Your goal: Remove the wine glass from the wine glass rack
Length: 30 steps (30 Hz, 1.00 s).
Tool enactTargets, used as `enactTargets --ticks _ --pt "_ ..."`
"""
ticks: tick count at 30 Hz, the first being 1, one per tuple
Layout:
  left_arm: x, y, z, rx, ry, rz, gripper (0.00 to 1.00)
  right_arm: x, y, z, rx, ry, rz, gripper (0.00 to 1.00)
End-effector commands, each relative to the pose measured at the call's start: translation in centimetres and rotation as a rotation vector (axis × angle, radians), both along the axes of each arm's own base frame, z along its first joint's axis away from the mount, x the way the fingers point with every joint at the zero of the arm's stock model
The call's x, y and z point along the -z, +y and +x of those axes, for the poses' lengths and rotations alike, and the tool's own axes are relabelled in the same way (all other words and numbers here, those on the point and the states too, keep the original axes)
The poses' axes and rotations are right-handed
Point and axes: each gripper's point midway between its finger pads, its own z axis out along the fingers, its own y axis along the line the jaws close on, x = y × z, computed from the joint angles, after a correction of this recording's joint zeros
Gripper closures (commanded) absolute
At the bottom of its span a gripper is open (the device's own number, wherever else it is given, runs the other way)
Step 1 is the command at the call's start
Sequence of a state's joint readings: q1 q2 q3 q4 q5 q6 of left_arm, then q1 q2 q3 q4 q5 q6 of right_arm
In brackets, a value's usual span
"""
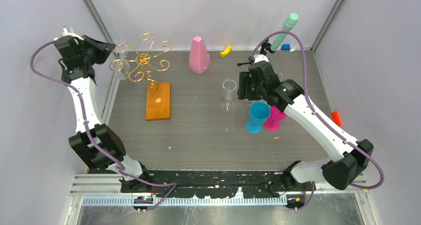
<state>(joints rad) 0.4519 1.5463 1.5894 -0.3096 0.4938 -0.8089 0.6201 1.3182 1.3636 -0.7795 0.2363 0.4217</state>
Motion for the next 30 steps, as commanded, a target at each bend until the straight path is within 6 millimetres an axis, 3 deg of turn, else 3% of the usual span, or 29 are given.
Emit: enactTargets --ticks 1,14,30 --pt "-3.8 -1.0 -0.3 0.036 -0.121 -0.051 1.00 -1.6 0.9 0.3 -0.012 -0.051 0.062 0.39" --pt "-7.3 -1.9 0.1 0.076 -0.306 -0.163 1.00 -1.4 0.9 0.2 -0.014 -0.046 0.066 0.39" --pt "-6.7 -3.9 -0.2 0.212 -0.238 -0.192 1.00 -1.3 0.9 0.2 -0.010 -0.043 0.066 0.39"
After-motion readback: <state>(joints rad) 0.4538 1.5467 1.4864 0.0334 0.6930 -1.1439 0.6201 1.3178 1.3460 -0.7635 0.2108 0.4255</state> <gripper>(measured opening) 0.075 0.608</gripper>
